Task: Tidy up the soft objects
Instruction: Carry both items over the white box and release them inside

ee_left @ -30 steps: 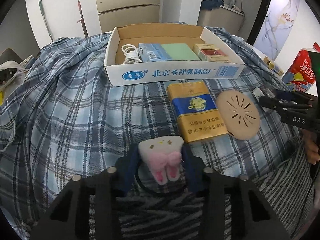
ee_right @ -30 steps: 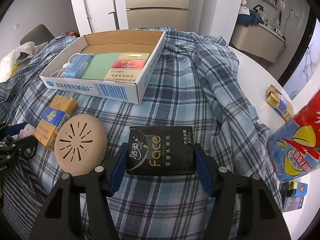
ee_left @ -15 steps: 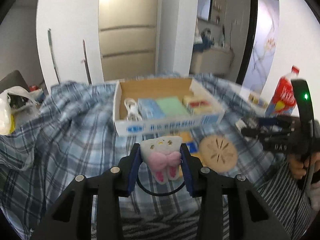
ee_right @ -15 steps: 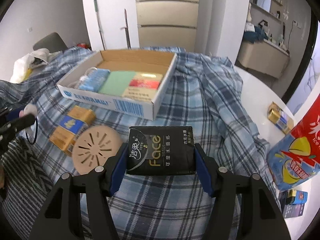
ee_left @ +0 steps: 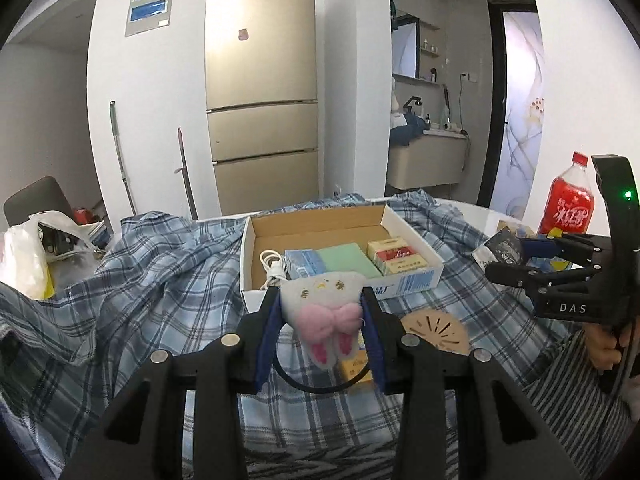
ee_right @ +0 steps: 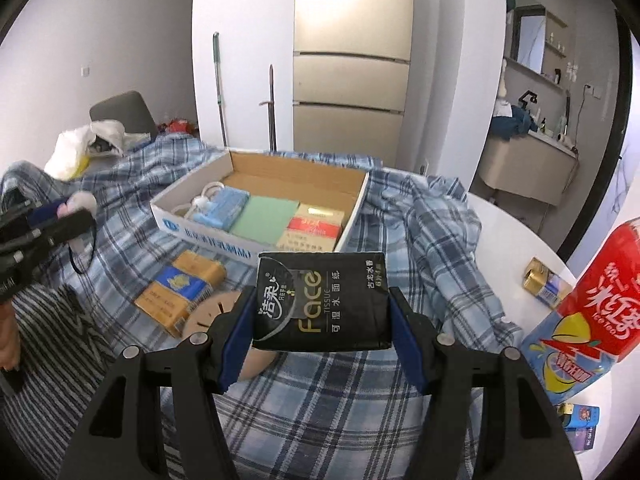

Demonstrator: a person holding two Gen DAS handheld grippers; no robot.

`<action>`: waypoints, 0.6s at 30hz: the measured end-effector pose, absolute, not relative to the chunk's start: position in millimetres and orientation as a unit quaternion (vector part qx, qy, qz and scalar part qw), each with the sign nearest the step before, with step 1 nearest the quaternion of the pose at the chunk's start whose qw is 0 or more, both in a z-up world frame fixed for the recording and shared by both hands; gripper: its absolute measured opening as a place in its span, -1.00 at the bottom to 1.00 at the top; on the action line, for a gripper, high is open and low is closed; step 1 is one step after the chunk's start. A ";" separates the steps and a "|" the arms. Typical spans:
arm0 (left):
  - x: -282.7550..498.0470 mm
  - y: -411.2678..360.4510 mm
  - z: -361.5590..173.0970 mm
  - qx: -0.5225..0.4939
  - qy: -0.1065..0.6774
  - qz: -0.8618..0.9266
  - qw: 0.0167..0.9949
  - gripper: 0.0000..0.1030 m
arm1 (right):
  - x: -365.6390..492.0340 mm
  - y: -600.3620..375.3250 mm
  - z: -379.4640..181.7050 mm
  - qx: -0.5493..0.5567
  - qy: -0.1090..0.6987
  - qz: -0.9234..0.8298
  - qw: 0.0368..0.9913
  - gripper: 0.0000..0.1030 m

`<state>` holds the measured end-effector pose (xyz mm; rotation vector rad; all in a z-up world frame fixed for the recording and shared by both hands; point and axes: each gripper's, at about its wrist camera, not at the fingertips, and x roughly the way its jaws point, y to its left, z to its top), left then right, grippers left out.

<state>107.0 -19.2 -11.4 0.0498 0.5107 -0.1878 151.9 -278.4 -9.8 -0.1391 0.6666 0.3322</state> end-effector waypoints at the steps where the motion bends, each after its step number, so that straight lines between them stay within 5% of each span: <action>1: 104.4 -19.4 -6.6 0.024 0.248 -0.092 0.964 -0.21 | 150.9 -278.9 -6.7 -0.063 0.324 0.162 0.930 0.21; 18: 125.5 -36.1 104.0 0.045 0.228 -0.076 0.970 -0.21 | 178.2 -252.3 88.0 -0.010 0.305 0.159 0.939 0.21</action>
